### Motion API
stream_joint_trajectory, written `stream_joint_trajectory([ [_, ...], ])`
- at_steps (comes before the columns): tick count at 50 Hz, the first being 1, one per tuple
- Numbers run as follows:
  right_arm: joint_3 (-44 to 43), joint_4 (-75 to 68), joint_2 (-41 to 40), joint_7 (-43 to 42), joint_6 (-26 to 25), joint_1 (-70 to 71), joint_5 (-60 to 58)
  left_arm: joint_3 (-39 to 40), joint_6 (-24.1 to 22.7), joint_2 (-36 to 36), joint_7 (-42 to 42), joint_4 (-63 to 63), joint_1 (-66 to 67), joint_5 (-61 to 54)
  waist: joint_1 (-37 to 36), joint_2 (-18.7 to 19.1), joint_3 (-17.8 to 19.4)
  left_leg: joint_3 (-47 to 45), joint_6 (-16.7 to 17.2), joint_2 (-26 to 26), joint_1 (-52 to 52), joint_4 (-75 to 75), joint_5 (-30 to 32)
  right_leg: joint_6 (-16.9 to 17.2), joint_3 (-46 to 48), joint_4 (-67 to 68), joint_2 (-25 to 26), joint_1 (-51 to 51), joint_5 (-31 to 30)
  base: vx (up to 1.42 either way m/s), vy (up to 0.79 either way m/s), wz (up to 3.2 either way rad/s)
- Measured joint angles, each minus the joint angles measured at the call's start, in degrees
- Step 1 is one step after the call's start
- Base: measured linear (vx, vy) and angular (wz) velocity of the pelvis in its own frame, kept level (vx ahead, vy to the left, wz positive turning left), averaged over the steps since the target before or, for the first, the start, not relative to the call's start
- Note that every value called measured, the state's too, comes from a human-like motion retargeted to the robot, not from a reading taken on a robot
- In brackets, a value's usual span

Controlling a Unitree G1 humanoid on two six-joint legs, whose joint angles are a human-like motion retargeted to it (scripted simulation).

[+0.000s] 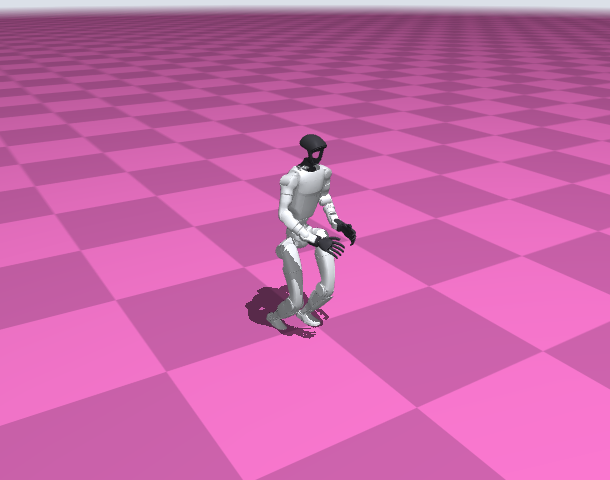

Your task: Run

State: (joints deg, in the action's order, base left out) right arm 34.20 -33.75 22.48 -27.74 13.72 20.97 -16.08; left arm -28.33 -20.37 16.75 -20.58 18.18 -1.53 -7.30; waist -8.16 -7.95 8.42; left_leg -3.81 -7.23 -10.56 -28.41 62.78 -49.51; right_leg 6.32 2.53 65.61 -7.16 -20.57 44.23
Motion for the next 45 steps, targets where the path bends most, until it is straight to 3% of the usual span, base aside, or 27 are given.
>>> stream_joint_trajectory([
  [7, -1.4, 4.0, 0.5, -0.1, 1.0, 0.6, -2.4, 3.8, 0.6, 1.1, -3.4, -1.5, 5.1, 1.9, 2.1, -5.4, 1.2, -3.6, -4.0, -7.9, 4.9, -5.8, -0.5, 2.5, -0.4, 14.0, -12.5, 2.5, 0.2, 0.01, 0.01, -0.02],
  [10, -1.9, 2.0, -0.2, -0.6, 0.1, -0.6, -3.4, 3.8, 1.1, 0.5, -5.6, -0.5, 1.0, 3.3, 4.6, -8.0, 2.5, -4.4, -5.8, -11.3, 7.9, -7.8, -0.5, 2.3, -1.7, 21.2, -18.3, 0.3, -0.5, -0.03, 0.02, 0.16],
  [13, -1.8, -1.7, -0.7, -1.0, -0.8, -2.5, -3.6, 3.0, 1.9, -0.4, -7.6, 1.2, -6.4, 4.7, 7.2, -9.2, 3.5, -4.0, -6.2, -13.1, 12.3, -11.6, -0.5, 1.1, -3.6, 23.3, -20.7, -4.0, 0.9, -0.01, 0.01, 0.13],
  [16, -1.5, -5.4, -0.6, -0.9, -1.3, -5.2, -2.9, 2.1, 2.3, -1.7, -8.8, 1.8, -14.0, 5.4, 9.5, -8.2, 3.5, -2.7, -5.2, -12.6, 17.1, -16.2, -0.5, 0.1, -4.5, 19.7, -18.9, -8.8, 3.0, 0.0, 0.0, 0.0],
  [20, -1.2, -8.8, 0.1, -0.4, -2.0, -9.2, -0.9, 0.8, 1.6, -3.4, -9.5, 1.8, -22.4, 5.0, 11.9, -5.2, 2.1, -0.6, -2.4, -10.0, 22.7, -22.9, 0.6, 0.3, -4.7, 9.6, -12.3, -13.7, 2.7, 0.0, 0.0, 0.0],
  [25, -1.6, -11.2, 1.0, 1.1, -2.9, -12.8, 1.3, -0.1, 0.5, -4.5, -9.4, 2.4, -28.6, 3.5, 13.0, -2.9, 1.5, 1.1, 0.0, -7.1, 28.4, -26.9, 1.8, 0.6, -4.7, 1.4, -6.2, -13.3, 1.5, 0.01, -0.04, -0.04],
  [30, -1.3, -13.5, 0.4, 1.6, -3.7, -11.7, 2.4, -0.9, 0.6, -5.9, -8.6, 5.6, -28.4, 1.0, 12.1, -1.2, 3.8, 0.4, 1.8, -1.9, 27.0, -9.4, -0.5, -2.3, -2.2, 5.6, -2.6, -9.1, 2.5, -0.05, -0.08, -0.13],
  [34, -0.2, -14.7, -0.7, 1.7, -4.9, -4.9, 1.6, -0.6, 1.6, -6.5, -6.8, 10.1, -23.8, -0.9, 8.3, 4.3, 4.8, -1.4, 2.3, 9.5, 18.0, 14.9, -0.5, -7.0, 2.2, 7.4, 4.8, -8.1, 4.7, -0.06, -0.06, -0.61],
  [36, 0.4, -14.7, -1.3, 1.5, -5.5, -0.6, 1.0, -0.1, 2.3, -6.4, -5.3, 12.0, -20.1, -1.9, 5.7, 5.7, 4.3, -1.3, 1.4, 12.2, 12.2, 20.3, -0.5, -8.0, 2.9, 6.0, 7.1, -7.8, 4.9, -0.04, -0.04, -0.73],
  [40, 0.8, -11.4, -2.1, 1.2, -5.4, 6.0, 0.1, 1.6, 3.7, -4.0, -1.9, 12.6, -9.9, -3.4, 2.0, 3.4, 2.2, -1.9, -1.2, 8.8, 0.9, 15.4, -0.5, -6.1, 0.7, 2.2, 6.4, -6.8, 3.9, -0.01, 0.0, -0.41],
  [45, 0.6, -4.4, -2.3, 1.8, -3.8, 8.9, 0.1, 4.5, 3.9, -0.5, 0.4, 9.4, 3.0, -5.0, -0.5, -0.5, -0.3, -2.3, -1.3, 1.5, -5.3, -0.7, 0.6, -1.7, -2.4, -1.7, 3.9, -3.2, 3.1, 0.09, 0.03, -0.29],
])
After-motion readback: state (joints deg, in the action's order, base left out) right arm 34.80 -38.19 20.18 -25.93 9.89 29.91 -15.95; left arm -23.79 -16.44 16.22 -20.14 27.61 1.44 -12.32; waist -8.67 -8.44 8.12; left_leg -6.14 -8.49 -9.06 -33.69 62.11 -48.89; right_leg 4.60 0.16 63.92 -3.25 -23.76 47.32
